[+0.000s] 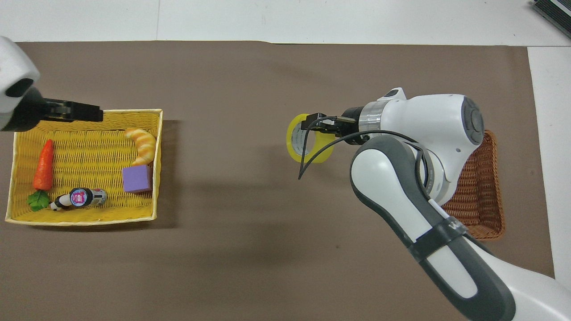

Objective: Move tape to another basket
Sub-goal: 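Lower the tape into the brown wicker basket with the right gripper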

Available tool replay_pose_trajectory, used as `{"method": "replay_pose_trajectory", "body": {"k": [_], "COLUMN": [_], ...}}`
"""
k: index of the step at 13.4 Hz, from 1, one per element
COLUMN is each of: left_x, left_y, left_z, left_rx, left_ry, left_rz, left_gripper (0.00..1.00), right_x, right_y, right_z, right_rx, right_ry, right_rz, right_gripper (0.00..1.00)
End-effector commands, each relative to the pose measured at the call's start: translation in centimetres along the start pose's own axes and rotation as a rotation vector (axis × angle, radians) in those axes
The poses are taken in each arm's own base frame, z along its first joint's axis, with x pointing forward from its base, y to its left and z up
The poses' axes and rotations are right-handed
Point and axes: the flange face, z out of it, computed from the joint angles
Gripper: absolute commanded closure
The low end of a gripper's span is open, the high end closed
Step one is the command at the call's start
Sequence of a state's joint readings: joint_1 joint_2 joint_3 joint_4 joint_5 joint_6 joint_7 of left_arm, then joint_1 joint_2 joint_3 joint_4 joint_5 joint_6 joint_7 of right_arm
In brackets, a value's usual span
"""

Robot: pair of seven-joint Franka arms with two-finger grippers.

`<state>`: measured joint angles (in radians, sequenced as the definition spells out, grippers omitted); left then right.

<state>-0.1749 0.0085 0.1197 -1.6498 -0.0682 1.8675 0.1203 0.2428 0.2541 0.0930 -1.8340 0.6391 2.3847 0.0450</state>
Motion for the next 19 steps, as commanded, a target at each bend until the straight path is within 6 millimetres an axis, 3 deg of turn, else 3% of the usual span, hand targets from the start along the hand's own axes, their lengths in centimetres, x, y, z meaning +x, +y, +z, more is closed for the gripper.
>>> {"method": "replay_pose_trajectory", "body": {"k": [1, 4, 6, 8, 11, 14, 19], "left_x": [-0.2, -1.7, -2.4, -4.5, -6.0, -6.5, -6.7], "left_y": [-2.2, -3.3, -3.2, -2.7, -2.8, -3.3, -3.6], "left_z": [-5.4, -7.9, -7.8, -10.8, -10.1, -10.0, -10.1], "left_rx": [0.074, 0.055, 0.046, 0.039, 0.030, 0.027, 0.033], "left_ry": [-0.040, -0.121, -0.165, -0.144, -0.182, -0.200, -0.204], "left_rz": [0.083, 0.055, 0.053, 0.056, 0.042, 0.029, 0.024], "left_gripper": [0.00, 0.00, 0.00, 0.00, 0.00, 0.00, 0.00], "right_x": [1.0, 2.7, 3.3, 3.6, 3.7, 2.6, 1.1], "right_y": [1.7, 3.1, 3.8, 4.9, 6.1, 6.1, 13.2], "right_z": [-3.2, -6.1, -8.3, -11.2, -16.6, -21.5, -22.2], "right_rx": [-0.095, -0.208, -0.306, -0.444, -0.620, -0.632, -0.635], "right_ry": [0.005, -0.011, -0.041, -0.069, -0.117, -0.131, -0.177], "right_rz": [-0.017, -0.083, -0.131, -0.183, -0.211, -0.149, -0.122], "right_gripper": [1.00, 1.00, 1.00, 1.00, 1.00, 1.00, 1.00]}}
